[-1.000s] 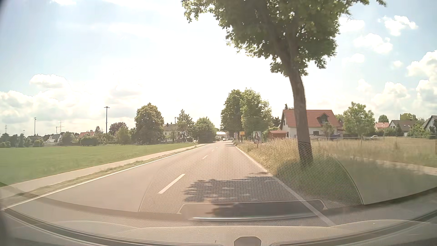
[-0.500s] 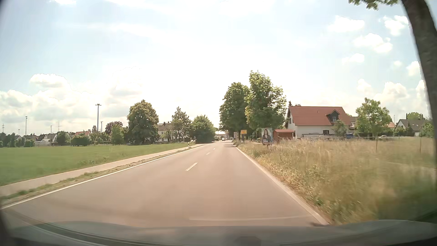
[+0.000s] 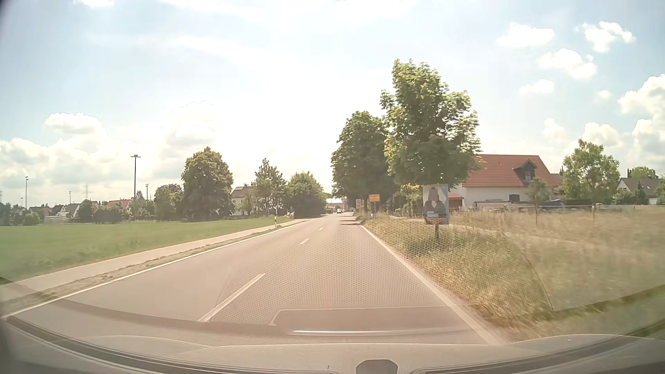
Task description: Follow the waypoints while adhering to traffic rules and regulations
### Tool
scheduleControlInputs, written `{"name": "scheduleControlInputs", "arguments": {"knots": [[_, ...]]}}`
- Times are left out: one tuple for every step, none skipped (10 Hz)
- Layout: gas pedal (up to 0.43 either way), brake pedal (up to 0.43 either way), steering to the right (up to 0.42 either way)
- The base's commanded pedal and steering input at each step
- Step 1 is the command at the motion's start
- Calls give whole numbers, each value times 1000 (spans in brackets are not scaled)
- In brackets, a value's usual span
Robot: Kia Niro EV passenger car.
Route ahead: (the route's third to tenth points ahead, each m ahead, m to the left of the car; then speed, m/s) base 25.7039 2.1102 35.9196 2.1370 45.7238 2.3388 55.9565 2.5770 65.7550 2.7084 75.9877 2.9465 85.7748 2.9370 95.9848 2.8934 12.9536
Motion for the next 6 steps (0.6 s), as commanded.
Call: {"name": "scheduleControlInputs", "arguments": {"knots": [[0, 116, -5], [0, 110, -5], [0, 110, -5], [0, 110, -5], [0, 98, -5], [0, 30, -5]]}}
